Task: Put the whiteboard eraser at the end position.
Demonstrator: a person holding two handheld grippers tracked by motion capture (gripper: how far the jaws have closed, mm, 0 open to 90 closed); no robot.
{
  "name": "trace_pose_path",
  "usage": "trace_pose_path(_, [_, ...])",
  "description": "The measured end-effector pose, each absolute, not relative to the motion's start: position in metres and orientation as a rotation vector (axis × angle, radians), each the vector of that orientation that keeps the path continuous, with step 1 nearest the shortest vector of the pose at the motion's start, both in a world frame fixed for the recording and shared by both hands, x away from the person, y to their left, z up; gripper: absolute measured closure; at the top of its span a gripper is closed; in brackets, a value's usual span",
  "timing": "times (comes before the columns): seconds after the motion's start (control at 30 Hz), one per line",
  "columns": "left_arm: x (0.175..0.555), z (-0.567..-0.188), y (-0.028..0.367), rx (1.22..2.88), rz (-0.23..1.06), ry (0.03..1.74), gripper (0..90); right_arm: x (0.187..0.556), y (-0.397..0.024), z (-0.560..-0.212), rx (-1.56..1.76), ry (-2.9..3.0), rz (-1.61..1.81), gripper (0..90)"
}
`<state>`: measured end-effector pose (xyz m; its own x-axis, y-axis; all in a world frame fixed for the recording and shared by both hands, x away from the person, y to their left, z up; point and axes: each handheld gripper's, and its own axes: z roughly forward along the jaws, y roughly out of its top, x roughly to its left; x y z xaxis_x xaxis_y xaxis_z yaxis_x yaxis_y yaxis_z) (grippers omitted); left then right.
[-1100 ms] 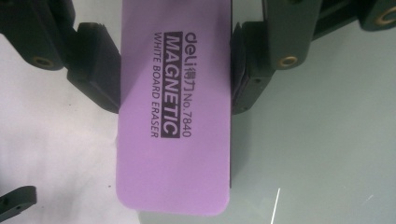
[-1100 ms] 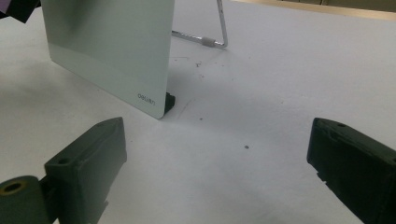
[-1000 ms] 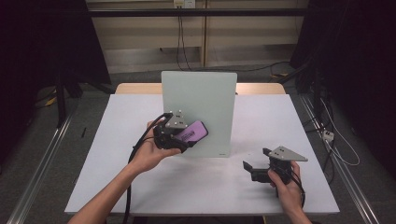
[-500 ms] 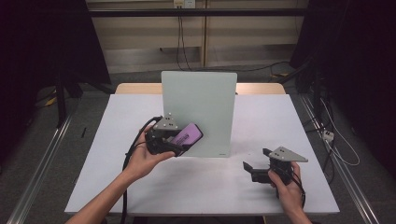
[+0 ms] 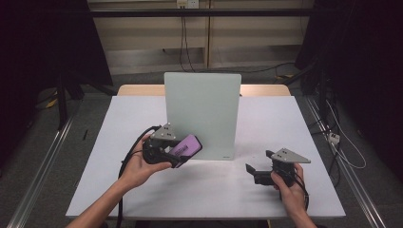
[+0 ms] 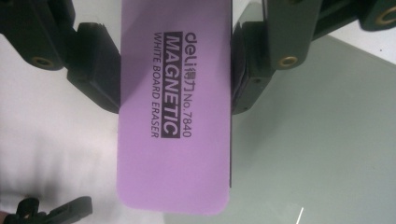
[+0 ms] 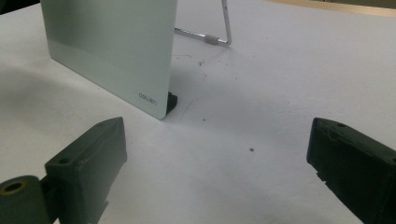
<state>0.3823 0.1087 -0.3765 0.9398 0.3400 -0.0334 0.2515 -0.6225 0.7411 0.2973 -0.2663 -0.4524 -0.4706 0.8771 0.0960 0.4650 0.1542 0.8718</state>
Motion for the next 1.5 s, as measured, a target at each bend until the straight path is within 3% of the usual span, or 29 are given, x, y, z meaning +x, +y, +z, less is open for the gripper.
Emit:
trace_pose_path(0.73, [0.37,-0.387,0.08,2.447,0.041,0.262,40.9,0.297,-0.271,-0.453,1.257,2.008,1.281,5.1])
trace_pose_path(1.5, [0.356,-0.405,0.048,2.55,-0.043,0.21,40.8,0.297,-0.266,-0.451,1.239,2.009,1.279,5.2])
